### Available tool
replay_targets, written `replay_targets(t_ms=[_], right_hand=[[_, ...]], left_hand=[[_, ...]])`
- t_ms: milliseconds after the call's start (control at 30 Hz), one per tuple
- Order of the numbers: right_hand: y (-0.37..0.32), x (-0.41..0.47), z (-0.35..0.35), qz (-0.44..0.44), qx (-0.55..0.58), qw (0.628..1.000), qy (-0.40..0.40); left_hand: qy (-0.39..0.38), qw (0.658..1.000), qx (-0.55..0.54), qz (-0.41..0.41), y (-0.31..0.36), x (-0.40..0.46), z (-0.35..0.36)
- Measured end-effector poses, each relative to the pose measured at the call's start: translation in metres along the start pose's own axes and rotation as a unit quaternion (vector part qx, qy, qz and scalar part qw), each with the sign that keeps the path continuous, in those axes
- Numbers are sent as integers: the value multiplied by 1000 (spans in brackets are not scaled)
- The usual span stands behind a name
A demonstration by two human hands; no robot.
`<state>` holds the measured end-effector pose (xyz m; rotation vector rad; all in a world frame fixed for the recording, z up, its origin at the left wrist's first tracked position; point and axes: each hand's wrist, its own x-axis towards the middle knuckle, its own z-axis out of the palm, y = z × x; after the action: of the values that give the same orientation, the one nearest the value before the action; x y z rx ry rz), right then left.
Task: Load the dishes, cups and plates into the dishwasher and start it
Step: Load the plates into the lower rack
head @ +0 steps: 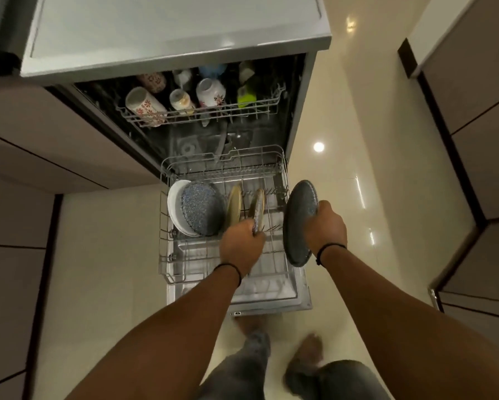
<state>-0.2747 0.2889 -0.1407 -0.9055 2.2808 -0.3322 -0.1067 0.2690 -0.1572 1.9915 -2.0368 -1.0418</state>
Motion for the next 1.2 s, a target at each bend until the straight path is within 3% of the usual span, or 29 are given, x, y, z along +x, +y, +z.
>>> replay_targets(t_ms=[233,600,767,967,1100,1200], right_hand=[[30,98,38,-28,19,999,-21],[50,204,111,-83,3,995,-63],[56,224,132,-99,15,991,-83],[52,225,141,-88,85,984,-131],[60,227,143,-97,91,984,-117],[65,226,146,-111,86,983,-119]], left_hand=[[22,999,-30,-8,25,79,84],[45,997,-5,-59,-6,177,178],[49,996,49,-49,-10,197,198],[51,997,18,-59,-3,206,212],[100,994,-7,-45,-14,192,222],[92,994,6,-63,-15,186,230]])
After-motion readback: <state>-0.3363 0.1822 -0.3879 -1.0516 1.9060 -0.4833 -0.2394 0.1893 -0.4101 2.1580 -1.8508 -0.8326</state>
